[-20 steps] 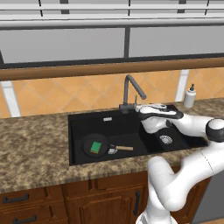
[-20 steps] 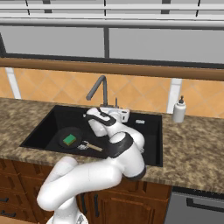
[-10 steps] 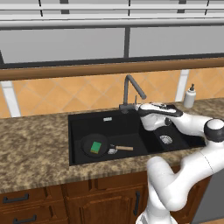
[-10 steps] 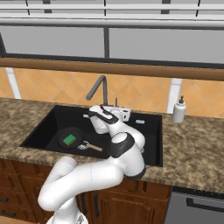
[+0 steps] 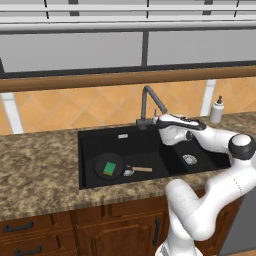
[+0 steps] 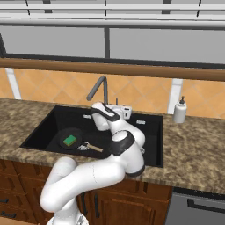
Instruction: Pick the pan and sponge and place them into the sink. Then turn on the water.
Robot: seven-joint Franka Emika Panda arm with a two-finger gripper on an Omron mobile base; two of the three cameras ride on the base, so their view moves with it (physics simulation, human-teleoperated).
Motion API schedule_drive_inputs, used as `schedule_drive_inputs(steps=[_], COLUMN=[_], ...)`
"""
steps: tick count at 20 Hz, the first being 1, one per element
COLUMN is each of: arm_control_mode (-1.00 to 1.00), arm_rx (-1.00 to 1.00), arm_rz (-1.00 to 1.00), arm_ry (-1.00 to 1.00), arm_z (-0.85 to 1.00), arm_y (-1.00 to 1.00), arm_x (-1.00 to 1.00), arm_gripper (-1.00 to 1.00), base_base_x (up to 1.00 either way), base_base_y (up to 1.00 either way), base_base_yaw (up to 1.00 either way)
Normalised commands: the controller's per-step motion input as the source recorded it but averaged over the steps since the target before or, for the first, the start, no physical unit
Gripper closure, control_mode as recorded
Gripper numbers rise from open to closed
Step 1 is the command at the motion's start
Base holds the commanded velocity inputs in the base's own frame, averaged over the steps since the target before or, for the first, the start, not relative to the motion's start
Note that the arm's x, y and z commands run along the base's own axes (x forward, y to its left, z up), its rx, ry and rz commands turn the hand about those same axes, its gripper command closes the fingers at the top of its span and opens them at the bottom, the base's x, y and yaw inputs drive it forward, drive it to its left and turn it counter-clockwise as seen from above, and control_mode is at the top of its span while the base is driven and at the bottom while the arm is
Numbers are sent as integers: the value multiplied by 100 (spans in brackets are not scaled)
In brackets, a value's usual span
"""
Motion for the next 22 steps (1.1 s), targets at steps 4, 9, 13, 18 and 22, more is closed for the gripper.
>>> schedule_drive_inputs(steps=[4, 9, 13, 18, 22], arm_control_mode=[-100, -100, -100, -100, -100], arm_rx=[0, 0, 0, 0, 0], arm_rz=[0, 0, 0, 0, 0], arm_ry=[0, 0, 0, 0, 0], arm_z=[0, -6, -10, -7, -5], arm_y=[0, 1, 5, 5, 3], arm_x=[19, 10, 8, 9, 13], arm_gripper=[-100, -100, -100, -100, -100], base_base_x=[0, 0, 0, 0, 0], base_base_y=[0, 0, 0, 0, 0], base_base_yaw=[0, 0, 0, 0, 0])
